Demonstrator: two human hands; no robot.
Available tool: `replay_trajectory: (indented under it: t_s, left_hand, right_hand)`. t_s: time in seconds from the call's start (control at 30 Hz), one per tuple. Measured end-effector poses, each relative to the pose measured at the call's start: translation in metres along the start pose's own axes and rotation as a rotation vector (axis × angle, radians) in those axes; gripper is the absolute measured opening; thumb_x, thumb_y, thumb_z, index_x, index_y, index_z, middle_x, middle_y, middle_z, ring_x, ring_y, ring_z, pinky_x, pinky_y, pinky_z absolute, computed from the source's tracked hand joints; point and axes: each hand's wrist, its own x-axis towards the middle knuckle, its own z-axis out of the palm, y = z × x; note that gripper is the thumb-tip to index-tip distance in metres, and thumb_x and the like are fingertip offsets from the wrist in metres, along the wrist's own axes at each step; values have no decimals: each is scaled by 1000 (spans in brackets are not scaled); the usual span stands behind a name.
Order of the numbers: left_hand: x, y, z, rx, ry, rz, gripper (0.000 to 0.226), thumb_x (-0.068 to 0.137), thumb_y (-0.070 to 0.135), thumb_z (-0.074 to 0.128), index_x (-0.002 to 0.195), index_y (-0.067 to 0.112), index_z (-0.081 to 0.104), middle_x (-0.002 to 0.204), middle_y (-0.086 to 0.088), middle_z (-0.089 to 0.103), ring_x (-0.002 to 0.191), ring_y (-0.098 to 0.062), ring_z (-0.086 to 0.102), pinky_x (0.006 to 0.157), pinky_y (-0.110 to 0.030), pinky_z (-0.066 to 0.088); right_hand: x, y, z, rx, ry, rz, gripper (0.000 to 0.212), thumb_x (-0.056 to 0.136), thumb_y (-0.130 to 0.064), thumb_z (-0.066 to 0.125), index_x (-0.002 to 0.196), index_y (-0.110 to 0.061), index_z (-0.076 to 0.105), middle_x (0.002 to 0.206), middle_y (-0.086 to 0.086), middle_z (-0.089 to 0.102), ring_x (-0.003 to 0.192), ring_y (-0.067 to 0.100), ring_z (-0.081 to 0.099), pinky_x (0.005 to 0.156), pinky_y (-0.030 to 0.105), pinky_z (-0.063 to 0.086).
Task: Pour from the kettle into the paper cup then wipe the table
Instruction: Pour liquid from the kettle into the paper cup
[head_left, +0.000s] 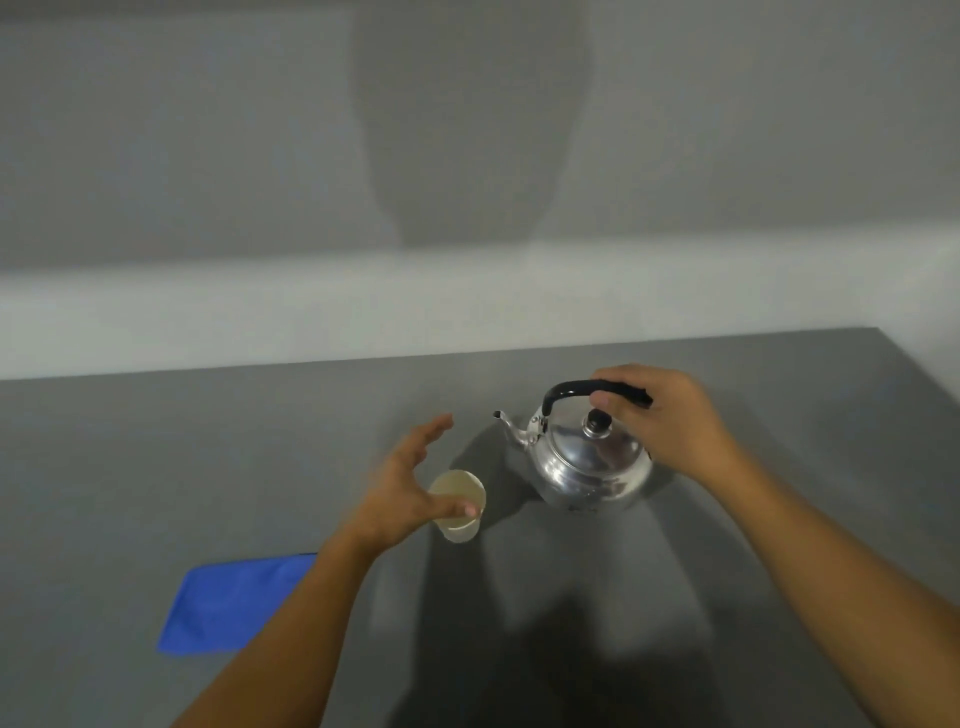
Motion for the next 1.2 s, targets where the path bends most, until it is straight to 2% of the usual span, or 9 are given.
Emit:
replay_trajectory:
  t_s: [0.17,0.27,0.33,0.43,0.5,0.8,0.9,1.0,1.2]
  left_hand:
    - [-16,-31,6,-26,-42,-32,116,49,47,101,148,44,41,152,25,46,144,-9,42,118,-28,31]
    - [-22,-46,12,-81,-18,-73,114,47,38,103,146,39,46,146,21,55,138,-6,50,117,-32,40]
    - [-25,-55,18,-107,2,-79,106,49,29,102,140,40,50,138,18,62,131,-5,57,111,-30,47]
    - [-26,-62,25,-122,20,-67,94,51,23,101,131,43,56,128,17,69,120,-2,64,98,-17,51]
    - [-26,-65,30,-123,34,-68,89,53,23,101,130,40,59,124,17,71,117,-2,66,92,-11,50]
    - [-26,-73,39,-159,78,-99,79,61,13,98,129,31,62,118,19,74,111,1,68,90,-11,51]
    - [-26,-71,40,-158,86,-106,75,62,13,97,126,33,63,115,20,74,108,2,69,89,-11,51]
    - [-25,-69,41,-156,91,-107,72,62,13,97,121,37,64,112,26,73,105,6,68,84,-7,49]
    - [-22,-71,43,-173,111,-109,70,64,7,95,121,32,65,110,20,76,104,4,69,86,-10,50]
  right_hand:
    - [-24,-19,1,95,39,-23,37,86,-18,79,89,-55,74,87,-20,77,78,2,70,71,11,49]
    - [-33,-26,6,79,31,-29,31,84,-21,80,94,-51,75,90,-18,77,81,8,72,74,17,52]
    - [-37,-30,10,59,24,-44,33,83,-22,81,93,-52,75,91,-19,76,83,6,72,74,13,50]
    - [-42,-38,15,-14,-12,-70,32,81,-24,82,95,-51,75,90,-22,75,83,2,71,72,8,47]
    - [-43,-43,18,-69,-41,-71,29,81,-25,83,96,-49,75,89,-22,75,83,3,71,70,10,47]
    - [-28,-71,26,-338,-213,-161,9,86,-36,74,94,-40,74,77,-11,68,73,10,63,65,30,50]
    - [-19,-78,29,-436,-265,-193,12,86,-42,71,97,-41,76,77,-16,67,73,3,61,67,28,48]
    - [-12,-83,30,-513,-326,-184,17,87,-49,65,100,-43,75,80,-17,66,76,3,59,71,29,49]
    - [-3,-89,32,-567,-386,-226,16,90,-44,65,102,-42,75,82,-14,67,79,8,59,74,34,50]
